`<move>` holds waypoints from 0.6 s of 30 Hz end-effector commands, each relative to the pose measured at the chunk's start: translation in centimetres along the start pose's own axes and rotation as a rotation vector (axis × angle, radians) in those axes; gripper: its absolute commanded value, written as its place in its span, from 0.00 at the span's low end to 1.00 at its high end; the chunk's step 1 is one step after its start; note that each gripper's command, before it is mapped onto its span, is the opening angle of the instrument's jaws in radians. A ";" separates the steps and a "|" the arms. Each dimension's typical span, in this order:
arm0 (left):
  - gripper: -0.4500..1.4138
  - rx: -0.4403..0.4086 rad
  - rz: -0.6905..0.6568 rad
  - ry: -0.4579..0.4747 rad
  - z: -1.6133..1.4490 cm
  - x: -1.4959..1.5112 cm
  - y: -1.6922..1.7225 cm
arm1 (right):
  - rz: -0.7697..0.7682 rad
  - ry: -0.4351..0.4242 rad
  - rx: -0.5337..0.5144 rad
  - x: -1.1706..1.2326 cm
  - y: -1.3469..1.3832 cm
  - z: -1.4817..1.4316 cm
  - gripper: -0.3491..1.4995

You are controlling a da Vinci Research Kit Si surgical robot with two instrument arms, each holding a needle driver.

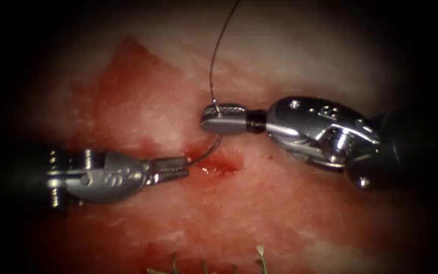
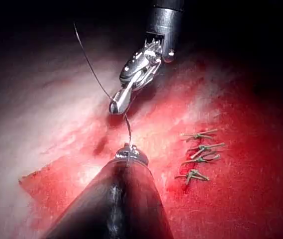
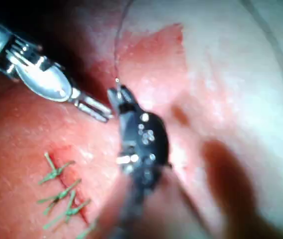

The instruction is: Wound Closure

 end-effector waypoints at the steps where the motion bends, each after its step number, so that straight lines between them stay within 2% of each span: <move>1: 0.00 -0.007 0.005 0.002 0.08 -0.02 0.08 | -0.020 -0.002 -0.004 -0.05 -0.02 0.03 0.00; 5: 0.00 -0.018 -0.006 0.004 0.07 -0.01 0.09 | -0.063 -0.003 -0.003 -0.01 -0.04 0.01 0.00; 6: 0.04 -0.020 -0.029 0.003 0.07 -0.01 0.09 | -0.074 -0.003 -0.002 -0.01 -0.04 0.01 0.00; 8: 0.26 -0.024 -0.101 0.003 0.07 0.00 0.08 | -0.101 -0.004 -0.001 0.02 -0.05 -0.01 0.00; 9: 0.41 -0.029 -0.167 0.004 0.08 0.01 0.07 | -0.112 -0.005 0.000 0.03 -0.06 -0.02 0.00; 11: 0.60 -0.045 -0.268 0.013 0.07 0.04 0.07 | -0.158 -0.003 0.004 0.05 -0.06 -0.05 0.00; 12: 0.67 -0.059 -0.310 0.018 0.06 0.05 0.07 | -0.175 -0.004 0.006 0.06 -0.06 -0.06 0.00; 16: 0.76 -0.099 -0.397 -0.003 0.00 0.11 0.09 | -0.248 -0.005 0.022 0.10 -0.08 -0.12 0.00; 18: 0.77 -0.124 -0.432 -0.018 -0.04 0.14 0.09 | -0.294 -0.006 0.040 0.12 -0.10 -0.14 0.00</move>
